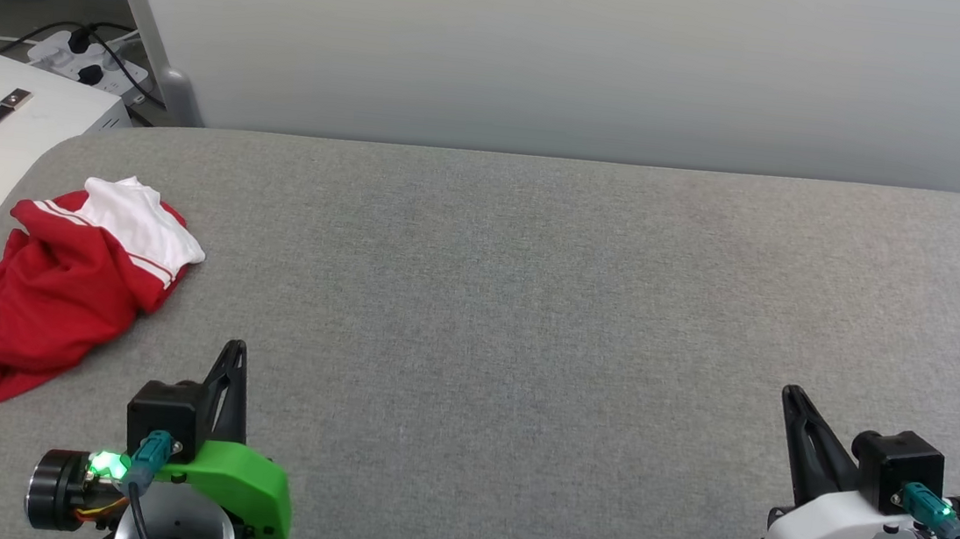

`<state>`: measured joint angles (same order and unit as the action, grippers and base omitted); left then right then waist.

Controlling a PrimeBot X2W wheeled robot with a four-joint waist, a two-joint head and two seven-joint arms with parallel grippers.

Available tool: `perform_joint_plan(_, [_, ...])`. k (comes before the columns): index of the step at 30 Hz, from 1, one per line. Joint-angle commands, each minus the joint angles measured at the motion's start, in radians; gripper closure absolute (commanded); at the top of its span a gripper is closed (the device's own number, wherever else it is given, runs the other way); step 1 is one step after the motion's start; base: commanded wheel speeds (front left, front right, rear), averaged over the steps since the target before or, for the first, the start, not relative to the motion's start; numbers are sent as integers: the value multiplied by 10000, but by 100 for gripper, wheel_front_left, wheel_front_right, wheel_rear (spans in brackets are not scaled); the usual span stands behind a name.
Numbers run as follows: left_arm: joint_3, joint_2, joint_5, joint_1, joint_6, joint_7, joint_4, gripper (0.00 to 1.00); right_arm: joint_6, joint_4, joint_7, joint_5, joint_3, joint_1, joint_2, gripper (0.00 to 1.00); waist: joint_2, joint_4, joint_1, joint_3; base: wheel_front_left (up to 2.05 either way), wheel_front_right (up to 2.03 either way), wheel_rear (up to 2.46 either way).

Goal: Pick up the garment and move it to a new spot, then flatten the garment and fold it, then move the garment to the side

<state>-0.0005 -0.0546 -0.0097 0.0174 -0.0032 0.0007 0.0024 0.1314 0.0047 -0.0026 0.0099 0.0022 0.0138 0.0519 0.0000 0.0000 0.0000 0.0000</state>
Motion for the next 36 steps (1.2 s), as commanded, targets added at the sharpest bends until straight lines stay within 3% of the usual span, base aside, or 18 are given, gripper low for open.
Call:
perform_joint_plan(1, [5, 43, 97, -174, 32, -7, -24, 100, -7, -47, 26, -99, -22, -138, -17, 100, 0, 0, 0, 0, 0, 0, 0])
perform_joint_plan(12, [5, 43, 97, -174, 32, -7, -24, 100, -7, -47, 26, -99, -22, -138, -17, 100, 0, 0, 0, 0, 0, 0, 0])
perform_joint_plan(13, [0, 0, -1, 0, 1, -2, 0, 0, 0, 0, -2, 1, -1, 0, 0, 0, 0, 0, 0, 0, 0, 0, 0])
perform_joint_plan(36, [89, 7, -316, 13, 12, -527, 39, 0, -1, -262, -520, 685, -208, -3, -3, 0, 0, 1, 0, -19, 0, 0, 0])
